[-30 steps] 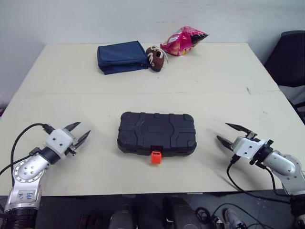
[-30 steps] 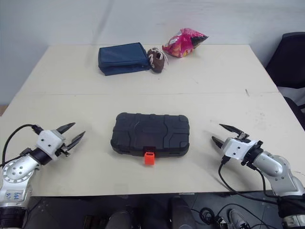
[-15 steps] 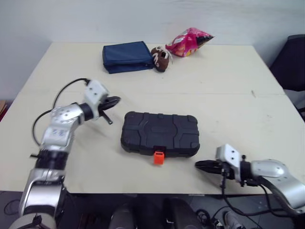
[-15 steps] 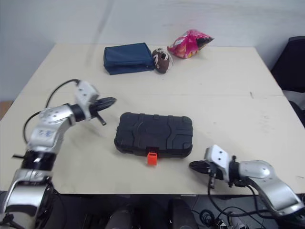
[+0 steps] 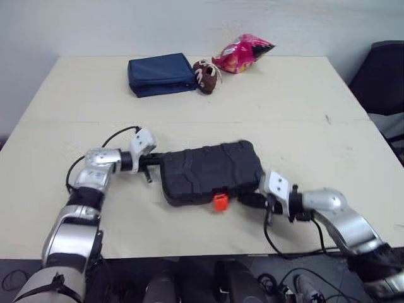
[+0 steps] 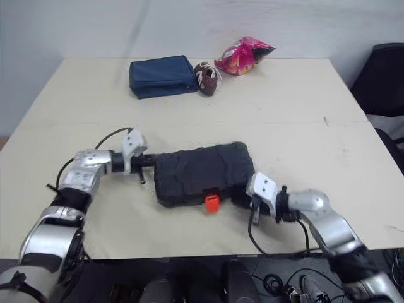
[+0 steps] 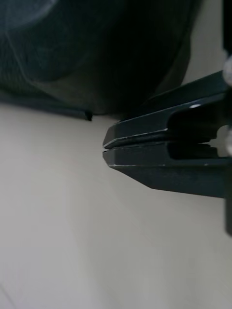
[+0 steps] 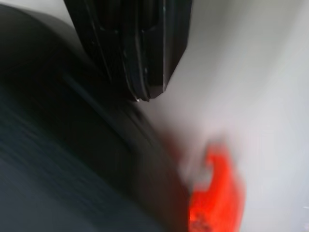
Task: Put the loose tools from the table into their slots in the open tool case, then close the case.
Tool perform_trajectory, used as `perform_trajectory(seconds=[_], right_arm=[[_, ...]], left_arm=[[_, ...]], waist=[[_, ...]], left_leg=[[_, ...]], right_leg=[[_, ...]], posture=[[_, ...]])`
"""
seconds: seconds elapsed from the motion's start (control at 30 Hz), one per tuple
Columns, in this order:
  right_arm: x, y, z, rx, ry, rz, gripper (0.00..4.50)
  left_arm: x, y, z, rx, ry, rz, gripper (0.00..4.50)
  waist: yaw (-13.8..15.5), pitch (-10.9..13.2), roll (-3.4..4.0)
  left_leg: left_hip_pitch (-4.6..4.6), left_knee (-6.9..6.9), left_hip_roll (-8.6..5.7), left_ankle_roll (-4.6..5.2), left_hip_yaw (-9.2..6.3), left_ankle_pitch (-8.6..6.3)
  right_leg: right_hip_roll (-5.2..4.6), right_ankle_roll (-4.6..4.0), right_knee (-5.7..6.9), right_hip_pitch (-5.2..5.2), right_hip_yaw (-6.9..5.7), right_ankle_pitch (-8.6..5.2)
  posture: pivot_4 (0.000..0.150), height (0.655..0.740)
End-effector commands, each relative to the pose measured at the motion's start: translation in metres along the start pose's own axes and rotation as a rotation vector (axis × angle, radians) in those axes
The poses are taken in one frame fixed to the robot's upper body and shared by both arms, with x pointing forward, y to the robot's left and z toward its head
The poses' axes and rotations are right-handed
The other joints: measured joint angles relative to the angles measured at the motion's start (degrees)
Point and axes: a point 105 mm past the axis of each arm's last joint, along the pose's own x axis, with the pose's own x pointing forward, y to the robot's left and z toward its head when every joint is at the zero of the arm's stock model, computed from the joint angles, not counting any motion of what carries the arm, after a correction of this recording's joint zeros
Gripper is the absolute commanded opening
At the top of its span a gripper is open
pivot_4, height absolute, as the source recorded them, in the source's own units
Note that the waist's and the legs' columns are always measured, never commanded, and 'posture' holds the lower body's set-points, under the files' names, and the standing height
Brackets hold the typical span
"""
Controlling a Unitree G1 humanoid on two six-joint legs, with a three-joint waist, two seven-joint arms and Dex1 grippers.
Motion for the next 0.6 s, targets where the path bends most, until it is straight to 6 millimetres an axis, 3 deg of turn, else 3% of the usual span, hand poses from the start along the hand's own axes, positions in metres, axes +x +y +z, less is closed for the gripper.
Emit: perform_trajectory(seconds=[0.03,0.2,0.33,0.4,0.43,0.53,0.6], right_arm=[[0.005,-0.015,0.019,-0.094,-0.047,-0.023,0.00],[0.016,-0.026,0.027,-0.151,-0.052,-0.012,0.00],[0.013,-0.033,0.025,-0.178,-0.051,-0.025,0.00],[-0.004,-0.046,0.023,-0.140,-0.057,-0.129,0.00],[-0.019,-0.056,0.021,-0.108,-0.050,-0.210,0.00],[-0.053,-0.052,0.025,-0.132,-0.051,-0.241,0.00],[-0.057,-0.044,0.040,-0.116,-0.137,-0.217,0.00]], left_arm=[[-0.009,-0.020,0.012,0.050,-0.063,-0.053,0.01],[-0.024,-0.040,0.010,0.020,-0.096,0.011,0.01],[-0.040,-0.039,0.017,-0.021,-0.166,0.138,0.01],[-0.059,-0.037,0.037,0.005,-0.241,0.186,0.01],[-0.062,-0.047,0.053,0.030,-0.280,0.136,0.01],[-0.039,-0.072,0.100,0.130,-0.341,-0.006,0.01],[-0.024,-0.078,0.115,0.163,-0.361,-0.061,0.01]], waist=[[0.3,0.0,0.01],[0.5,0.0,0.01],[0.9,0.0,0.01],[0.9,0.0,0.01],[0.9,0.0,0.01],[1.6,0.0,0.04],[2.5,0.0,0.09]], left_leg=[[-0.12,0.01,0.05,-0.01,-0.04,0.00],[-0.55,0.11,0.07,-0.04,-0.11,0.03],[-0.52,0.14,0.00,0.03,-0.11,0.06],[-0.52,0.14,-0.01,0.04,-0.13,0.07],[-0.52,0.14,-0.02,0.04,-0.14,0.07],[-0.65,0.10,0.00,0.03,-0.24,0.07],[-0.66,0.10,-0.13,0.08,-0.29,0.06]], right_leg=[[0.02,-0.03,-0.01,-0.10,0.02,-0.02],[-0.01,-0.05,0.11,-0.52,0.39,-0.03],[-0.08,-0.01,0.12,-0.47,0.44,0.00],[-0.09,0.00,0.12,-0.45,0.44,0.00],[-0.08,0.00,0.11,-0.45,0.44,0.00],[-0.11,0.00,0.05,-0.48,0.36,0.00],[-0.21,0.04,-0.01,-0.43,0.35,0.02]], posture=[[0.150,0.7400],[0.150,0.7400],[0.150,0.7400],[0.150,0.7400],[0.150,0.7400],[0.150,0.7400],[0.150,0.7400]])
